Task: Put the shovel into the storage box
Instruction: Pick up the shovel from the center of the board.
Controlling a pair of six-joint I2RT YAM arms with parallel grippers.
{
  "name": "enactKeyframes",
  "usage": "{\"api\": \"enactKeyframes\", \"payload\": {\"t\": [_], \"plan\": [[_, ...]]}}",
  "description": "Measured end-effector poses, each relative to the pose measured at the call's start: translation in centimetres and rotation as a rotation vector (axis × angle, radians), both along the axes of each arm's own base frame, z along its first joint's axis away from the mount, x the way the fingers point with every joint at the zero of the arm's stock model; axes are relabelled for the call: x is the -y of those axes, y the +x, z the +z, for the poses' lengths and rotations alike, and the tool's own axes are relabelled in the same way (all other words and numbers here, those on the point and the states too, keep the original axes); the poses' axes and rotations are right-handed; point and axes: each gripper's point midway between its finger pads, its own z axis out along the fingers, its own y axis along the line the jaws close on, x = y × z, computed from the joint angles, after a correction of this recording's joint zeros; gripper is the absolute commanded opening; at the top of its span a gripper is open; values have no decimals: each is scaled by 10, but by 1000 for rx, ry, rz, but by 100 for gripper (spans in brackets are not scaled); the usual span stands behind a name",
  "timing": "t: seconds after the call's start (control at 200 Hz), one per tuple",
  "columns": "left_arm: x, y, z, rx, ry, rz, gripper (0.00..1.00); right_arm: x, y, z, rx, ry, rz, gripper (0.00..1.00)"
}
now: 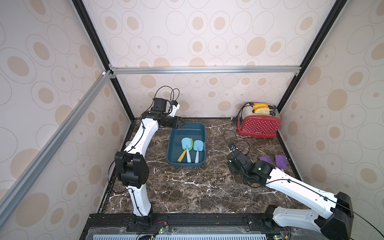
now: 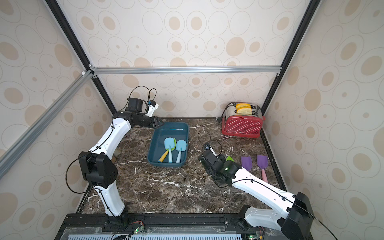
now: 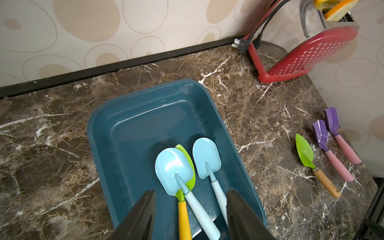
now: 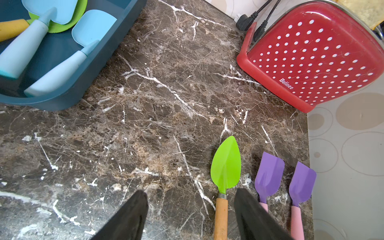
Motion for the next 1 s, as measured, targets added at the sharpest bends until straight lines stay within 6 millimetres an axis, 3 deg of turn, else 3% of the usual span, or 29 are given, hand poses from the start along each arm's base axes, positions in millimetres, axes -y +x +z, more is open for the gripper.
{"api": "enactKeyframes", "payload": {"t": [0.155, 0.391, 0.656, 0.846, 0.997], "plan": [[-1, -5, -20, -48, 2, 8, 59, 10, 8, 0, -1, 13, -42, 73], [2, -14, -42, -86, -45, 24, 60, 59, 26, -18, -56, 66, -202, 73], [9, -20, -28, -35, -137, 33, 61, 82, 37, -45, -152, 127, -287, 73], [12, -27, -18, -1, -172, 24, 62, 96, 38, -84, -257, 163, -363, 71], [13, -33, -22, -6, -184, 17, 62, 107, 30, -112, -329, 209, -436, 70]]}}
